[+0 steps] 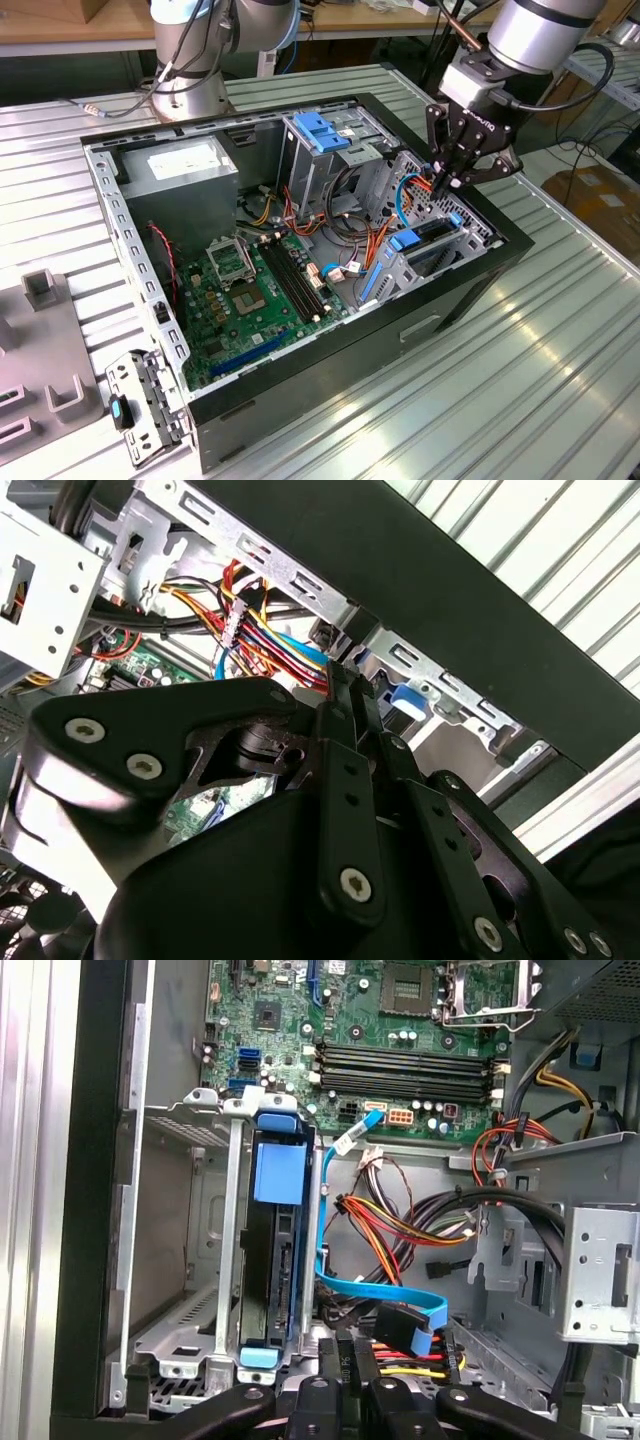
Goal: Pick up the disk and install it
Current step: 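Insert the first disk wire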
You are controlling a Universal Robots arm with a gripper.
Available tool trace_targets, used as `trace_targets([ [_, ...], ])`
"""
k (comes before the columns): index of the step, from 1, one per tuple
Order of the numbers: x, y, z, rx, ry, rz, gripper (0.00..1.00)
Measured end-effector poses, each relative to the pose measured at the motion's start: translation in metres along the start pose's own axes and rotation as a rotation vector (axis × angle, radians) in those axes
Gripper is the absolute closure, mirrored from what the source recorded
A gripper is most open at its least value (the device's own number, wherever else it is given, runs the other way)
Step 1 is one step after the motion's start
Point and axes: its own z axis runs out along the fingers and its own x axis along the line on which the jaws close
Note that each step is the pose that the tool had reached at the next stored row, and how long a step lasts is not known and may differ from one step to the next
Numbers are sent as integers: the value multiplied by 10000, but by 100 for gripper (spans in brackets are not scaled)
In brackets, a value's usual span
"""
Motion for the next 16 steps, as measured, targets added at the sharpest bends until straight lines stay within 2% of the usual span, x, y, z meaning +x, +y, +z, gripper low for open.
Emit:
trace_targets([
  [16,7,72,-1,0,1,22,83],
])
